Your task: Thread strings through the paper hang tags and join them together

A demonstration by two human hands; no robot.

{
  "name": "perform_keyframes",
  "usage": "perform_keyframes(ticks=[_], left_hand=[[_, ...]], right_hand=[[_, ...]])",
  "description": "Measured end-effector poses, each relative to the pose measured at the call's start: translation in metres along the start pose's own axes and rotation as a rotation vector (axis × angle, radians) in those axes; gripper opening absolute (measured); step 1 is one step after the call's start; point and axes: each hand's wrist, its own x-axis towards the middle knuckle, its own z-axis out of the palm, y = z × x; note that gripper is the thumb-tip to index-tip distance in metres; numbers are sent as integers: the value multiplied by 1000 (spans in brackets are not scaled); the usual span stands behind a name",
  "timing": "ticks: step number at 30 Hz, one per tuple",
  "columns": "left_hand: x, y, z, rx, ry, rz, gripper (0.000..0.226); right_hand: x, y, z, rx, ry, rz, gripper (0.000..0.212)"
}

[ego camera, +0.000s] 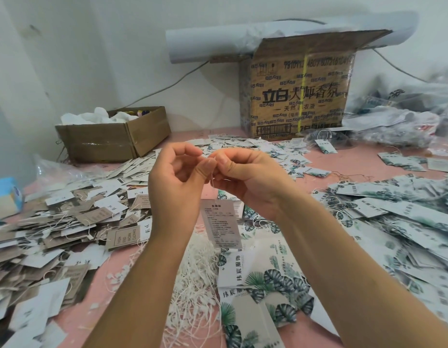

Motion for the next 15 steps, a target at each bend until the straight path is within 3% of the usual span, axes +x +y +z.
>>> perform_keyframes(ticks=[7, 12, 15], left_hand=[[1, -3, -3, 132, -48, -33, 16], [2, -6, -4, 296, -157, -151, 45], [-1, -7, -4, 468, -190, -122, 58]], right_hand=[[-3, -2, 4, -92, 30, -22, 13], [-4, -1, 11, -275, 51, -64, 20], [-5, -2, 11, -328, 85, -59, 23]])
